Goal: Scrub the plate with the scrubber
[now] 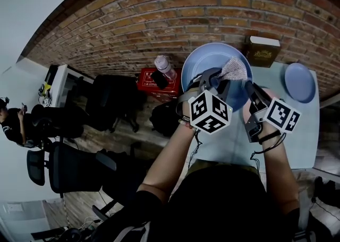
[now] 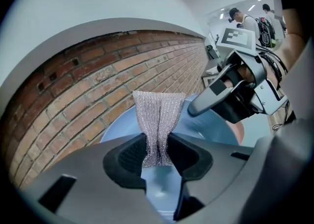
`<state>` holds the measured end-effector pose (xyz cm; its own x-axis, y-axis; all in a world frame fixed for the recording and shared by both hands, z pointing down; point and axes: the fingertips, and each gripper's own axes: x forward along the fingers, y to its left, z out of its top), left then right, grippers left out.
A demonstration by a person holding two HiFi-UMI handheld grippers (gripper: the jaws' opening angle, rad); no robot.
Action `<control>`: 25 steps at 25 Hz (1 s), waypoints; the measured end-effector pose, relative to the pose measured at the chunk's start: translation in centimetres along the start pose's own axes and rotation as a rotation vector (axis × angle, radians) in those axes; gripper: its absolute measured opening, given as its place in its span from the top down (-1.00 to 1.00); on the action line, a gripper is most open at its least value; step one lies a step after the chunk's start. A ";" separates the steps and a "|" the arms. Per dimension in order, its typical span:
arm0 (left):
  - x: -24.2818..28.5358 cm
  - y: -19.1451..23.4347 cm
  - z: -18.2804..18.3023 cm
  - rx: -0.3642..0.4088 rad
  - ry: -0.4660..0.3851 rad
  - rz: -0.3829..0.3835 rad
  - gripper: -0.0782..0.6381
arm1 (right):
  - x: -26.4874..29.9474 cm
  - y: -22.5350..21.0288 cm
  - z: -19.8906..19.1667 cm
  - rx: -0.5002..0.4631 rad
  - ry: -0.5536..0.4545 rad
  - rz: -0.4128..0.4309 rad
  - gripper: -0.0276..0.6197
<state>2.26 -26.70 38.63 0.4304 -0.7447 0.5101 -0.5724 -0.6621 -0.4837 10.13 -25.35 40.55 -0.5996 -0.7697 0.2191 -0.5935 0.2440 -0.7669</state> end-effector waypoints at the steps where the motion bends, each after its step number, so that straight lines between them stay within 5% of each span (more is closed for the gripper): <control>1: 0.0 0.6 -0.1 0.006 0.010 0.018 0.37 | 0.0 -0.1 0.0 0.004 0.001 0.003 0.68; 13: -1.2 5.4 -3.3 -0.008 0.114 0.105 0.37 | 0.7 0.3 0.7 0.076 -0.017 0.048 0.67; 25: -2.8 1.0 -5.7 0.098 0.181 -0.023 0.37 | 0.4 -0.3 3.3 0.076 -0.099 0.036 0.65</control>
<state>-3.52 -24.74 40.80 0.3048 -0.7081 0.6369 -0.4897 -0.6901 -0.5329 11.82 -27.63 38.87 -0.5615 -0.8168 0.1324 -0.5279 0.2303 -0.8175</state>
